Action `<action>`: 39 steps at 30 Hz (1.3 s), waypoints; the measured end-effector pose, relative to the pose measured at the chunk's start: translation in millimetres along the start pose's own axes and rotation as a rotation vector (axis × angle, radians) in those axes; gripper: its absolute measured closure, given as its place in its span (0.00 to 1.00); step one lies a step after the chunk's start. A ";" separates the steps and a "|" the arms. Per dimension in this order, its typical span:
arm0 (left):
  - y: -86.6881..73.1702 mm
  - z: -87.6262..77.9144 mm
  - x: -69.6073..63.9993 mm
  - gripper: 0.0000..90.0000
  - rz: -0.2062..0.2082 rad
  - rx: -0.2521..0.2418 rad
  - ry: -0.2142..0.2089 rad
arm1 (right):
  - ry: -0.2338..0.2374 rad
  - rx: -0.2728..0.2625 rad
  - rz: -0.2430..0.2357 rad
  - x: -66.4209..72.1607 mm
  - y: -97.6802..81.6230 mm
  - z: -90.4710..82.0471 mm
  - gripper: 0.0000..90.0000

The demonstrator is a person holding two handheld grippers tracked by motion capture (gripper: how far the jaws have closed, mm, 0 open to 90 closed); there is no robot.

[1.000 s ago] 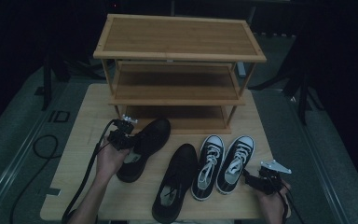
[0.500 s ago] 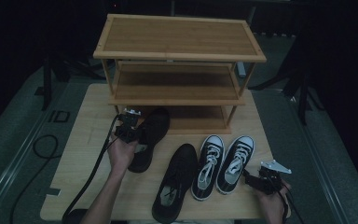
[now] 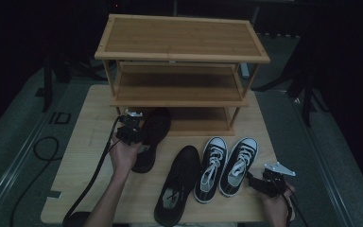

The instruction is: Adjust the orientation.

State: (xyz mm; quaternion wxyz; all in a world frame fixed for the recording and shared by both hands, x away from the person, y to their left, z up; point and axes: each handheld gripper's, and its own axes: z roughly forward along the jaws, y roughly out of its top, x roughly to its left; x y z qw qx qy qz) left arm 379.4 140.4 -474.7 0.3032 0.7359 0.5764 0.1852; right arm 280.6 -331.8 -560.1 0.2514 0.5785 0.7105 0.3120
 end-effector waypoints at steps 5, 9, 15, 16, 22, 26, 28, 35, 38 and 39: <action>-1.1 -14.6 0.3 0.66 0.039 -0.031 -0.050 | 0.000 0.000 0.000 0.0 0.0 0.0 0.24; -3.5 -28.3 3.2 0.63 0.056 -0.060 -0.098 | 0.000 0.000 0.000 0.0 0.0 0.0 0.24; -9.6 -50.7 9.4 0.63 0.097 -0.119 -0.143 | 0.000 0.000 -0.001 -0.1 -0.1 0.0 0.24; -11.1 -54.1 10.3 0.63 0.106 -0.126 -0.149 | 0.000 0.000 -0.001 -0.1 0.0 0.0 0.24; -23.5 -70.2 15.7 0.71 0.137 -0.150 -0.173 | 0.000 0.000 -0.001 -0.1 0.0 0.0 0.24; -34.7 -77.4 22.6 0.76 0.147 -0.157 -0.200 | 0.000 0.000 0.001 0.1 0.0 0.0 0.24; -37.8 -78.0 25.0 0.76 0.143 -0.156 -0.204 | 0.000 0.000 0.001 0.1 0.0 0.0 0.24; -57.4 -81.2 37.5 0.76 0.122 -0.141 -0.187 | 0.000 0.000 -0.001 -0.1 0.0 0.0 0.24; -70.7 -79.1 39.5 0.76 0.131 -0.114 -0.171 | 0.000 0.000 -0.001 -0.1 -0.1 0.0 0.24; -73.9 -78.7 39.6 0.76 0.137 -0.108 -0.164 | 0.000 0.000 -0.001 0.0 -0.1 -0.1 0.24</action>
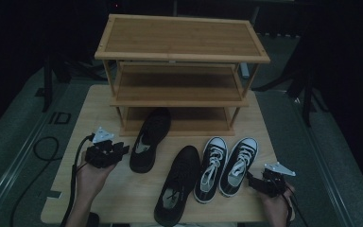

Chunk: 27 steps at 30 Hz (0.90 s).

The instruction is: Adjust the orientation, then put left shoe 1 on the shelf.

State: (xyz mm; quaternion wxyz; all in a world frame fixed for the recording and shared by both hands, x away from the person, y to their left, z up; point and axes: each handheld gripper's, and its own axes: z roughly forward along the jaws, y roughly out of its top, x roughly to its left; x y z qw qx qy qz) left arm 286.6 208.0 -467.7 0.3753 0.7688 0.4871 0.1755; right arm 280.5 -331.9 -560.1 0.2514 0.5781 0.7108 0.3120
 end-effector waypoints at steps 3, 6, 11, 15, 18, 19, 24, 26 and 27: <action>-13.0 -0.6 -0.1 0.76 0.010 0.018 0.005 | 0.001 0.000 0.000 0.1 -0.1 -0.1 0.24; -26.2 0.5 0.0 0.77 0.007 0.031 0.008 | 0.001 0.000 0.000 0.1 -0.1 -0.1 0.24; -46.3 10.8 -4.9 0.88 0.020 0.088 0.018 | 0.001 0.000 0.001 0.2 0.0 -0.1 0.24; -53.9 17.4 -8.2 1.00 0.024 0.117 0.011 | 0.001 0.001 0.001 0.2 0.0 -0.1 0.24; -56.5 21.8 -11.7 1.00 0.033 0.135 0.002 | 0.001 0.000 0.002 0.2 0.0 -0.1 0.24; -57.1 23.6 -13.2 1.00 0.037 0.141 -0.005 | 0.001 0.000 0.001 0.2 0.0 -0.1 0.24; -59.4 31.6 -20.6 1.00 0.057 0.158 -0.027 | 0.001 0.000 0.001 0.2 0.0 -0.1 0.24; -59.9 35.6 -23.7 1.00 0.070 0.168 -0.028 | 0.001 0.001 0.001 0.2 0.0 -0.1 0.24; -59.7 37.9 -24.8 1.00 0.072 0.170 -0.026 | 0.001 0.000 0.001 0.2 0.0 -0.1 0.24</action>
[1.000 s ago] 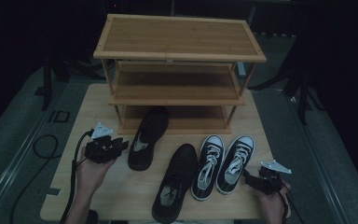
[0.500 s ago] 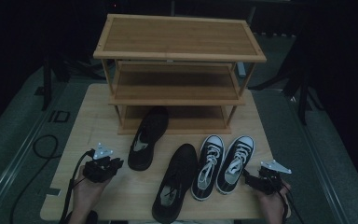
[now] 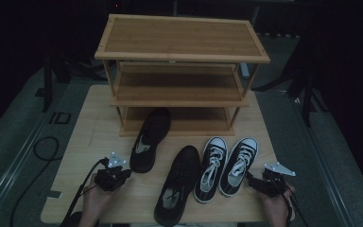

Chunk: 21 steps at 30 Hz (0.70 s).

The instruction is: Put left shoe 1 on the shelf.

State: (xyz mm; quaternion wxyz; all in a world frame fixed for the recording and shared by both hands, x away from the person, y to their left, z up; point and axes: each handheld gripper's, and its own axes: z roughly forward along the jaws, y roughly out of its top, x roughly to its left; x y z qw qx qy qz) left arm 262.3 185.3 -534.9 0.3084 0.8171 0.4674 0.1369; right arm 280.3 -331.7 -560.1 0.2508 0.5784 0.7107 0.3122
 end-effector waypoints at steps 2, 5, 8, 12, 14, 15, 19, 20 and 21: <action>2.2 2.7 -1.5 1.00 0.007 0.006 -0.005 | 0.000 0.000 0.000 0.0 0.0 0.0 0.24; 8.4 6.7 -5.7 1.00 0.036 0.017 0.002 | 0.000 0.000 0.000 0.0 0.0 0.0 0.24; 13.7 9.0 -9.6 1.00 0.063 0.022 0.011 | 0.000 0.000 0.000 0.0 0.0 0.0 0.24; 19.7 13.1 -14.8 1.00 0.080 0.020 0.006 | 0.000 0.000 -0.001 -0.1 0.0 0.0 0.24; 22.9 15.9 -17.5 1.00 0.091 0.023 0.008 | 0.000 -0.001 -0.001 -0.1 0.0 0.1 0.24; 24.6 17.1 -18.5 1.00 0.094 0.025 0.009 | 0.000 0.000 -0.002 -0.2 0.0 0.0 0.24; 31.6 22.2 -21.8 1.00 0.097 0.027 0.011 | 0.000 0.000 -0.002 -0.2 0.0 0.0 0.24; 32.7 23.2 -22.0 1.00 0.098 0.027 0.011 | 0.000 0.000 -0.002 -0.1 0.0 0.0 0.24; 34.2 24.3 -22.3 1.00 0.094 0.028 0.013 | 0.000 0.000 -0.002 -0.2 0.0 0.1 0.24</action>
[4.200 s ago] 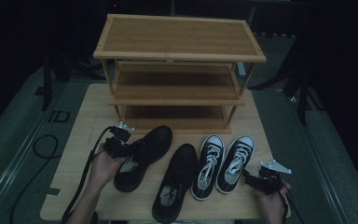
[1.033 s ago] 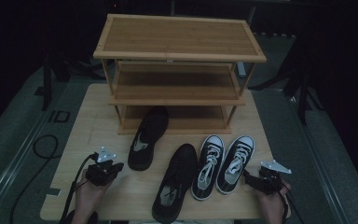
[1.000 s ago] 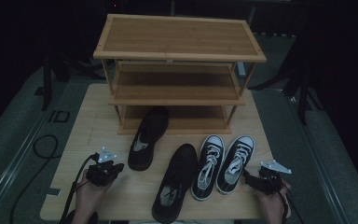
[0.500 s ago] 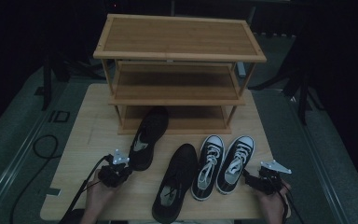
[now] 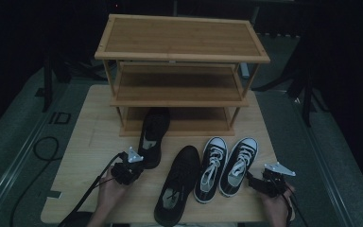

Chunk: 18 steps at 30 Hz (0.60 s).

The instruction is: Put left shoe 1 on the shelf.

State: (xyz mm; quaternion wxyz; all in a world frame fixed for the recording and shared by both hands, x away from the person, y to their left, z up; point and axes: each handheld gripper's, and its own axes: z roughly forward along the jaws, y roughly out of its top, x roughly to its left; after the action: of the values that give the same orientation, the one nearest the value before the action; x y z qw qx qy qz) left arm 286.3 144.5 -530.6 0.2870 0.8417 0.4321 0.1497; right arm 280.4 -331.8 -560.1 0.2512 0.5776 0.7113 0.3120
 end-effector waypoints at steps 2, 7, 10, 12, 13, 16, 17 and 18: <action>2.9 2.0 -0.7 1.00 -0.002 -0.003 -0.001 | 0.000 0.000 0.001 0.0 0.0 0.0 0.24; 10.8 5.6 -0.8 1.00 -0.001 -0.002 -0.002 | 0.000 0.000 0.000 0.1 0.0 0.0 0.24; 16.0 7.8 0.6 1.00 -0.003 -0.002 0.008 | 0.000 0.000 0.000 0.1 0.0 -0.1 0.24; 19.9 8.9 2.2 1.00 -0.010 -0.008 0.015 | 0.001 0.000 0.000 0.1 0.0 -0.1 0.24; 21.8 9.5 3.1 0.99 -0.020 -0.012 0.020 | 0.001 0.001 0.000 0.1 0.0 -0.1 0.24; 27.5 10.5 5.9 0.98 -0.042 -0.018 0.020 | 0.001 0.001 0.000 0.1 -0.1 -0.1 0.24; 29.4 10.8 5.6 0.98 -0.039 -0.016 0.023 | 0.001 0.001 0.000 0.1 -0.1 -0.1 0.24; 31.3 10.9 5.0 0.98 -0.033 -0.016 0.027 | 0.001 0.001 0.000 0.1 -0.1 -0.1 0.24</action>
State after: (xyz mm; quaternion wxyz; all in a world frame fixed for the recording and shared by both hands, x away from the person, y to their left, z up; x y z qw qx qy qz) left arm 314.7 130.3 -520.0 0.2905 0.8300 0.4486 0.1600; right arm 280.2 -331.8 -560.1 0.2506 0.5773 0.7116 0.3122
